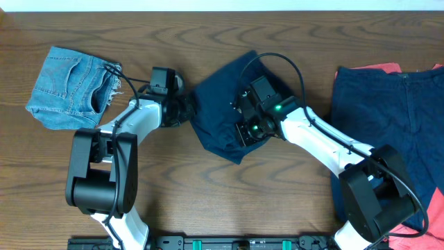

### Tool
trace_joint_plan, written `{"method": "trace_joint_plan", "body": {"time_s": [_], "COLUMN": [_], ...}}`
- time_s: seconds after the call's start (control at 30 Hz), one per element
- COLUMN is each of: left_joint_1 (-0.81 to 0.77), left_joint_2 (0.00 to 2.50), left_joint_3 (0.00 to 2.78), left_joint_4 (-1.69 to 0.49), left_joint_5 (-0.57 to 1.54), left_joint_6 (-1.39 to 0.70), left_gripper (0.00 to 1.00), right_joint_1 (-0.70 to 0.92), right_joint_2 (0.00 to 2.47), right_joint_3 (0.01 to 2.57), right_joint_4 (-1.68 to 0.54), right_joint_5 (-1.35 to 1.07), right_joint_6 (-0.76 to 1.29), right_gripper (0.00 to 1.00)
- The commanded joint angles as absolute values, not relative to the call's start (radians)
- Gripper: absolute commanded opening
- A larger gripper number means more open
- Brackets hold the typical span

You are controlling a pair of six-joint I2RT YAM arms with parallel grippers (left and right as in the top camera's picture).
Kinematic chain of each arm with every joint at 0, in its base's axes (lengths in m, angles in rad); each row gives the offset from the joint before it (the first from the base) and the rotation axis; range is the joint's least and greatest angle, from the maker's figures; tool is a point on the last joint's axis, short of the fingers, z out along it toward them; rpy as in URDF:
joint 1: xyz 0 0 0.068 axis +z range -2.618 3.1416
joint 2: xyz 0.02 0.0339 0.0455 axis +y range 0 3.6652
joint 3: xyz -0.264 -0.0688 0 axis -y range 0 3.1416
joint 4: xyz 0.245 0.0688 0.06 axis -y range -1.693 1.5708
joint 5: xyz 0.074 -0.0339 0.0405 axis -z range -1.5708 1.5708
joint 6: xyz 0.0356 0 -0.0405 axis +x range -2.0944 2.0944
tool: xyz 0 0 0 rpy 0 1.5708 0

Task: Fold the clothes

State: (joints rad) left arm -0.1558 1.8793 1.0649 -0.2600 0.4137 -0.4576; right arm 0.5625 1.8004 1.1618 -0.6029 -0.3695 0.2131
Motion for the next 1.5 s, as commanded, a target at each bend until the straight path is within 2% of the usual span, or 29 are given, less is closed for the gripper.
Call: {"method": "trace_joint_plan", "body": {"time_s": [0.0,0.27,0.3,0.37,0.43,0.67,0.93,1.37,1.4,1.47], "left_joint_1": [-0.153,-0.153,-0.154,-0.154,-0.157,-0.175,-0.179,-0.308,-0.313,-0.317], "left_joint_2": [1.877,1.781,1.776,1.776,1.782,1.815,1.917,2.149,2.156,2.168], "left_joint_3": [1.148,1.178,1.178,1.178,1.17,1.111,1.097,1.097,1.097,1.097], "left_joint_4": [-0.303,-0.672,-0.7,-0.726,-0.721,-0.612,-0.502,-0.239,-0.236,-0.238], "left_joint_5": [0.546,0.58,0.58,0.588,0.591,0.591,0.611,0.669,0.664,0.647], "left_joint_6": [-0.376,-0.262,-0.262,-0.263,-0.263,-0.295,-0.416,-0.619,-0.619,-0.619], "left_gripper": [0.17,0.67,0.78,0.91,1.0,0.98,0.98,0.99,0.94,0.66], "right_joint_1": [0.556,0.434,0.407,0.365,0.319,0.22,0.238,0.25,0.25,0.25], "right_joint_2": [1.81,1.812,1.813,1.818,1.829,1.929,2.06,2.064,2.064,2.064], "right_joint_3": [1.163,1.163,1.163,1.163,1.163,1.163,1.163,1.163,1.163,1.163], "right_joint_4": [-0.574,-0.469,-0.466,-0.466,-0.469,-0.514,-0.534,-0.532,-0.533,-0.537], "right_joint_5": [-0.362,-0.279,-0.265,-0.238,-0.206,-0.228,-0.33,-0.33,-0.33,-0.33], "right_joint_6": [0.224,0.269,0.284,0.306,0.33,0.374,0.361,0.358,0.358,0.358], "right_gripper": [0.02,0.04,0.04,0.06,0.07,0.06,0.02,0.01,0.02,0.01]}}
